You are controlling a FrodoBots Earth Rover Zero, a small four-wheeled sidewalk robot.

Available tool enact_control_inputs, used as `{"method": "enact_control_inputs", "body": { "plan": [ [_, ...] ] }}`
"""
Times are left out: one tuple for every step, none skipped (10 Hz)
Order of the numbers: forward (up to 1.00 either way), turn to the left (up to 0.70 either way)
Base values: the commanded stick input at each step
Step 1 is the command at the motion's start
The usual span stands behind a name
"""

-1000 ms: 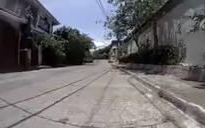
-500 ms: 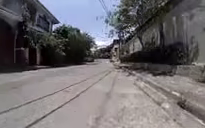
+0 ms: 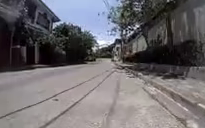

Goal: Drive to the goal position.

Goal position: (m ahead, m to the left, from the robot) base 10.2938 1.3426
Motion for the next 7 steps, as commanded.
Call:
{"method": "enact_control_inputs", "body": {
  "plan": [
    [0.00,0.00],
    [0.00,0.00],
    [0.00,0.00],
    [0.00,0.00],
    [0.00,0.00],
    [0.00,0.00],
    [0.29,0.01]
  ]
}}
